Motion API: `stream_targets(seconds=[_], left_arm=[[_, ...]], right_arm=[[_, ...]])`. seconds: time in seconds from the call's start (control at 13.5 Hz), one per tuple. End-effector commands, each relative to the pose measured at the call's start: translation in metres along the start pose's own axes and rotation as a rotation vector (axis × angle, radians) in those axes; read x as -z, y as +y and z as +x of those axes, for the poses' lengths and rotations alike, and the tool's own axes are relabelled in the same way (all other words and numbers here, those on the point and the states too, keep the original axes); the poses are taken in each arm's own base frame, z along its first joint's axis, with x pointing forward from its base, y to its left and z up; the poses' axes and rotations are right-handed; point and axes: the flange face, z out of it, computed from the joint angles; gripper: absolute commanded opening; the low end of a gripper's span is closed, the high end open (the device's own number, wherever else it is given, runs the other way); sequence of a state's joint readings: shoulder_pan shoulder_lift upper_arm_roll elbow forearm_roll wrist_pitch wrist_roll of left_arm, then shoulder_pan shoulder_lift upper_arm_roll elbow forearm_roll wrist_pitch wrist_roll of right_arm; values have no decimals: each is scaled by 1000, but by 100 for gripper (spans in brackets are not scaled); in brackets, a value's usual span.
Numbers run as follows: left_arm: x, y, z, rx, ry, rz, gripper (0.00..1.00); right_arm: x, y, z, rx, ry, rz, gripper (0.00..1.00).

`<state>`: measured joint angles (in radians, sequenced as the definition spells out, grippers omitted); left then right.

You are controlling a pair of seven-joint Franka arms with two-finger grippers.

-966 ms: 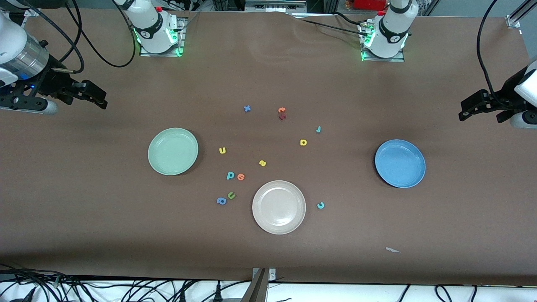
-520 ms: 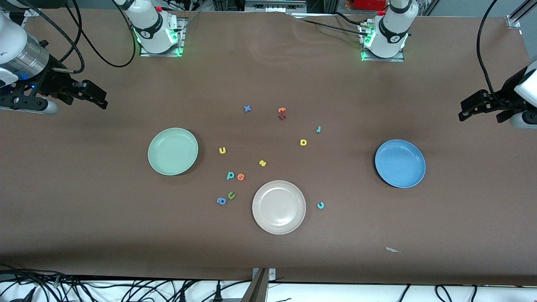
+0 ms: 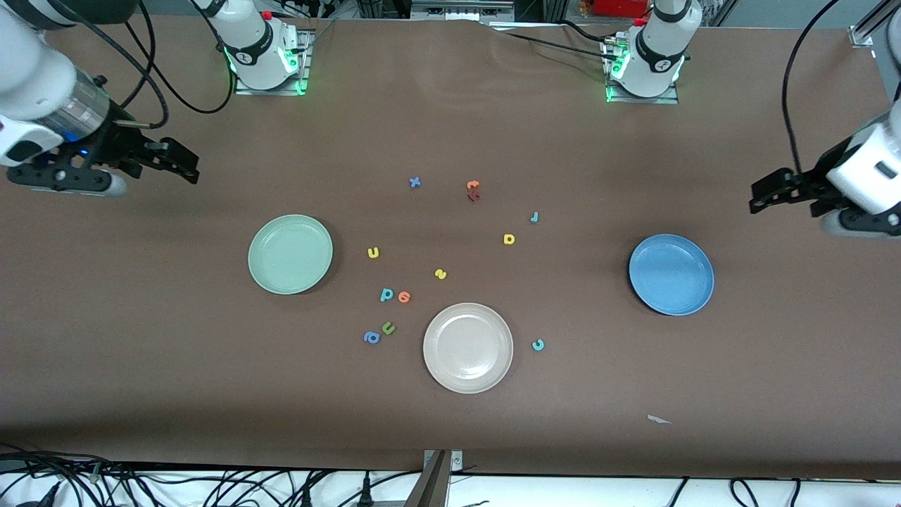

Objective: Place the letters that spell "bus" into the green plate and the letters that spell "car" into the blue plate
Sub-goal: 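Grasp the yellow n with the right gripper while the left gripper reaches the teal c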

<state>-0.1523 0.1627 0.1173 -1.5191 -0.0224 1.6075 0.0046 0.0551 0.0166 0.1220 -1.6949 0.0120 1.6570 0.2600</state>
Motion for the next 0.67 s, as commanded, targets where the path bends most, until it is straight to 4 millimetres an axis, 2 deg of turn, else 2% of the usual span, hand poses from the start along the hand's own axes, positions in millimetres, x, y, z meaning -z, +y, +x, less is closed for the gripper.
stream_targets(seconds=[0.0,0.22,0.37,0.52,0.59], left_arm=[[-38,57,37,22,-3,42,100],[-96,115,76,94,17,41,100],[-127,144,97,129,33,-23,100],[-160,168,118,143,46,-69,100],[-177,177,129,143,60,-85,100]], right_arm=[[-32,-25,5,27,-59,-29,100],[-86,-68,15,94,-127,-45,100],[-125,-101,21,86,-136,-50,100],[-161,-154,17,1,-102,-51,100],[-187,-177,18,-31,-88,-44,100]])
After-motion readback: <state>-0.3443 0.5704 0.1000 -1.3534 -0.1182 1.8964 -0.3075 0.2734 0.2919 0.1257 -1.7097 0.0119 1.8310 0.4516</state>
